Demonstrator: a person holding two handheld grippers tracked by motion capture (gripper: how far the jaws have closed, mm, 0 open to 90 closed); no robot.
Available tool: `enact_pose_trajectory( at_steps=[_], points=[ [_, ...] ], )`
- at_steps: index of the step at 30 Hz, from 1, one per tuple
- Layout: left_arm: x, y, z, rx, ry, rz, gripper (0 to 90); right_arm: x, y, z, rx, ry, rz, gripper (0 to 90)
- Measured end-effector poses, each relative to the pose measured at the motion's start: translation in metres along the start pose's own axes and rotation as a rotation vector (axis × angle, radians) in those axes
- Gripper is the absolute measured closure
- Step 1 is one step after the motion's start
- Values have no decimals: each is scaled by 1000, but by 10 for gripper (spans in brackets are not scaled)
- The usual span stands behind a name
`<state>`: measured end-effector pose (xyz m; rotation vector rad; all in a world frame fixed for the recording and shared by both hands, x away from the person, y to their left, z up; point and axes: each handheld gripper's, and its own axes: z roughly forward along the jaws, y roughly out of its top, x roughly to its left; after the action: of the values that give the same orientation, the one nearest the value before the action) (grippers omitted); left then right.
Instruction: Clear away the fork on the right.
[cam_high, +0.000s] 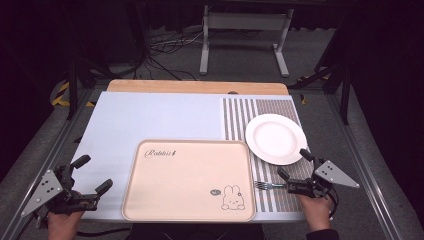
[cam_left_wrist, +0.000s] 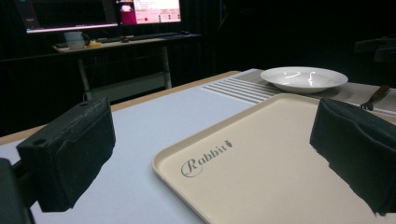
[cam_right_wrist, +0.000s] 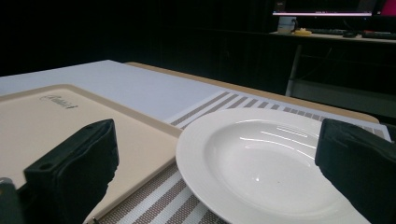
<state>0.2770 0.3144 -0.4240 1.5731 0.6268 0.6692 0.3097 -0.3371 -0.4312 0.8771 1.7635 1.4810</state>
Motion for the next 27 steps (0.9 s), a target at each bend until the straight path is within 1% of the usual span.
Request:
enact_pose_trajectory(
  at_steps=[2, 3, 6, 14, 17, 23, 24, 27],
  points=[
    [0, 0, 0, 1, 1, 1, 8, 1, 1, 0, -3, 9, -4, 4],
    [0, 0, 0, -1, 0, 2, 8, 1, 1, 0, -1, 18, 2, 4],
    [0, 0, -1, -3, 2, 0, 8, 1, 0, 1, 3, 25, 4, 4],
    [1, 0, -2, -2, 6, -3, 8, 1, 1, 2, 11, 24, 6, 4],
    [2, 0, -2, -4, 6, -8, 8, 1, 2, 1, 9, 24, 14, 4],
    [2, 0, -2, -2, 10, -11, 8, -1, 6, 2, 19, 26, 10, 4],
    [2, 0, -2, 2, 10, -10, 8, -1, 8, 2, 21, 29, 14, 4],
    [2, 0, -2, 4, 10, -9, 8, -1, 13, 5, 59, 45, -13, 4]
  ],
)
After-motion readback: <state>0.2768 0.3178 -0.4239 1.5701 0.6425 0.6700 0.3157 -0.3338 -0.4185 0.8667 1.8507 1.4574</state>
